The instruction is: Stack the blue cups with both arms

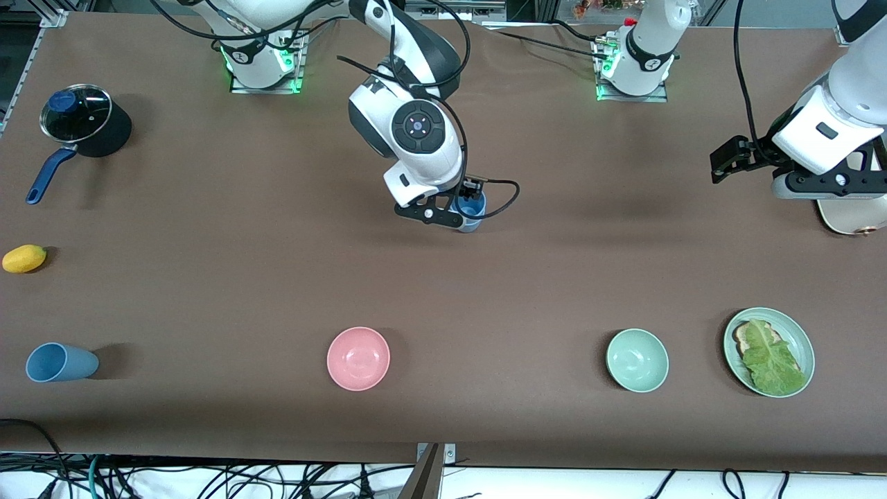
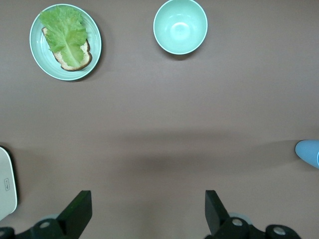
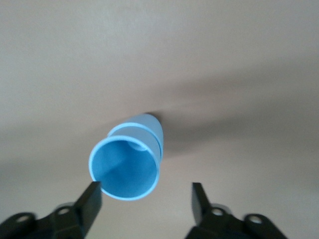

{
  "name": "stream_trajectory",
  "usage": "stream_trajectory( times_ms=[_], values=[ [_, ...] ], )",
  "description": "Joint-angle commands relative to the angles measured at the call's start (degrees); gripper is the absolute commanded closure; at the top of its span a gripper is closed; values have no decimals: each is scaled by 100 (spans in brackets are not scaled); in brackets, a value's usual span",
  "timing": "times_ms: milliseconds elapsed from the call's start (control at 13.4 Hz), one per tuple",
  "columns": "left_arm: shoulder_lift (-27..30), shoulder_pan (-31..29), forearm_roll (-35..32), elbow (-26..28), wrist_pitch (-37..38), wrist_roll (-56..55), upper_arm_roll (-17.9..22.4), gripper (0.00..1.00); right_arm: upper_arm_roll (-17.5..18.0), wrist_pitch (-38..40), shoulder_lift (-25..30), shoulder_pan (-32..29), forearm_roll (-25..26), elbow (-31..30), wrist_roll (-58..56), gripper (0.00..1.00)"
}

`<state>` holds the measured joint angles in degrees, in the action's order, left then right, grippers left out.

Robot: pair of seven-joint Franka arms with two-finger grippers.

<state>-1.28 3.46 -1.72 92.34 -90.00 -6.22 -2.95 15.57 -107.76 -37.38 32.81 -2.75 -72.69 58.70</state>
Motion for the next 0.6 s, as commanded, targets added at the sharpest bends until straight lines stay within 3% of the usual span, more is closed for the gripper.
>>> stream_trajectory(
  times_ms=[0, 522],
  values=[
    [-66, 14, 128, -155, 97, 86, 23, 0, 34, 0, 625, -432, -85, -437, -654, 0],
    [-66, 23, 128, -164, 106, 43, 23, 0, -27, 254, 2637, -2206, -120, -2450, -2941, 0]
  ],
)
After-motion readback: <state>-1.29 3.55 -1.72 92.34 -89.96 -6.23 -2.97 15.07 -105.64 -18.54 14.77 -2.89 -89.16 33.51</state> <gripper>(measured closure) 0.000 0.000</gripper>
